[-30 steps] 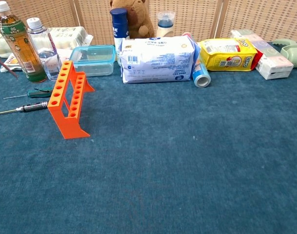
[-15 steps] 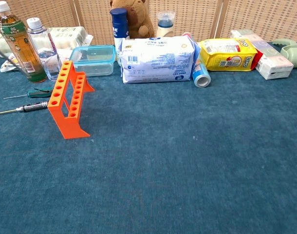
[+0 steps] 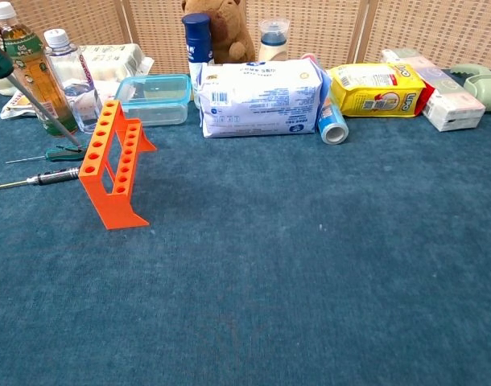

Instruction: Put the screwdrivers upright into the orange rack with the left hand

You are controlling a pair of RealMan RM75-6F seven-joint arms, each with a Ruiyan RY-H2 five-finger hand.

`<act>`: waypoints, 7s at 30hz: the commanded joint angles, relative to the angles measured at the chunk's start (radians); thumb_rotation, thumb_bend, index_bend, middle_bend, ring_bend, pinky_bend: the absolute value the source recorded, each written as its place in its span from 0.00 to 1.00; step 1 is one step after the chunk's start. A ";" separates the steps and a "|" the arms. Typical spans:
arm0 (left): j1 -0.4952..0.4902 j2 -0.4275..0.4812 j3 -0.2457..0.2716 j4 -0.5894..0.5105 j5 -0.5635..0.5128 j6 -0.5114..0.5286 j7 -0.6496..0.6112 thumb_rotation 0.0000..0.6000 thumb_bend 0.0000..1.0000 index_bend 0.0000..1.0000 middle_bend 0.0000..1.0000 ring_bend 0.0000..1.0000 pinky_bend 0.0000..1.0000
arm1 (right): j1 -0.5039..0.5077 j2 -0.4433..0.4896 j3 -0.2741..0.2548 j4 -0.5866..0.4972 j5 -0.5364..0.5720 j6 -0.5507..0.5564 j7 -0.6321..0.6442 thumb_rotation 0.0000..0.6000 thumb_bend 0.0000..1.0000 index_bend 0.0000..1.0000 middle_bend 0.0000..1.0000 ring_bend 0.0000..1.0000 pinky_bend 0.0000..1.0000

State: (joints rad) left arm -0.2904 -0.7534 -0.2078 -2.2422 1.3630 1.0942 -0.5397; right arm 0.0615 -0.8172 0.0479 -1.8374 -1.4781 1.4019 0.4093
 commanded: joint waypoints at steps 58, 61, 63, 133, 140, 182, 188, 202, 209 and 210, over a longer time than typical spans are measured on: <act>-0.048 -0.073 0.031 -0.007 -0.079 0.017 0.126 1.00 0.42 0.51 1.00 1.00 1.00 | -0.014 0.016 -0.003 0.004 -0.021 0.027 0.032 1.00 0.00 0.02 0.02 0.00 0.00; -0.042 -0.070 0.039 -0.011 -0.068 0.021 0.125 1.00 0.42 0.51 1.00 1.00 1.00 | -0.013 0.016 -0.004 0.004 -0.022 0.026 0.031 1.00 0.00 0.02 0.02 0.00 0.00; -0.040 -0.072 0.040 -0.007 -0.063 0.026 0.125 1.00 0.42 0.51 1.00 1.00 1.00 | -0.013 0.016 -0.004 0.004 -0.023 0.027 0.031 1.00 0.00 0.02 0.02 0.00 0.00; -0.219 -0.207 0.012 0.106 -0.384 -0.136 0.306 1.00 0.42 0.51 1.00 1.00 1.00 | -0.022 0.027 0.000 0.003 -0.014 0.038 0.050 1.00 0.00 0.02 0.02 0.00 0.00; -0.231 -0.224 0.017 0.111 -0.423 -0.127 0.350 1.00 0.42 0.51 1.00 1.00 1.00 | -0.023 0.029 -0.001 0.004 -0.016 0.037 0.056 1.00 0.00 0.02 0.02 0.00 0.00; -0.193 -0.205 0.001 0.159 -0.466 -0.002 0.412 1.00 0.31 0.18 1.00 1.00 1.00 | -0.025 0.036 0.001 0.001 -0.013 0.034 0.065 1.00 0.00 0.02 0.02 0.00 0.00; -0.242 -0.323 0.010 0.317 -0.626 0.005 0.543 1.00 0.31 0.29 1.00 1.00 1.00 | -0.023 0.035 -0.001 -0.003 -0.016 0.031 0.058 1.00 0.00 0.02 0.02 0.00 0.00; -0.348 -0.597 -0.005 0.539 -0.866 0.084 0.809 1.00 0.37 0.37 1.00 1.00 1.00 | -0.012 0.032 0.004 0.006 0.010 0.003 0.060 1.00 0.00 0.02 0.02 0.00 0.00; -0.381 -0.671 -0.023 0.638 -0.950 0.055 0.887 1.00 0.38 0.37 1.00 1.00 1.00 | -0.007 0.031 0.007 0.009 0.021 -0.010 0.061 1.00 0.00 0.02 0.02 0.00 0.00; -0.384 -0.679 -0.024 0.651 -0.959 0.048 0.895 1.00 0.38 0.37 1.00 1.00 1.00 | -0.006 0.031 0.007 0.009 0.022 -0.012 0.061 1.00 0.00 0.02 0.02 0.00 0.00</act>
State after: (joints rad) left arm -0.6657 -1.4174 -0.2271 -1.6092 0.4196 1.1526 0.3436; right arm 0.0550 -0.7865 0.0544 -1.8286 -1.4566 1.3902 0.4707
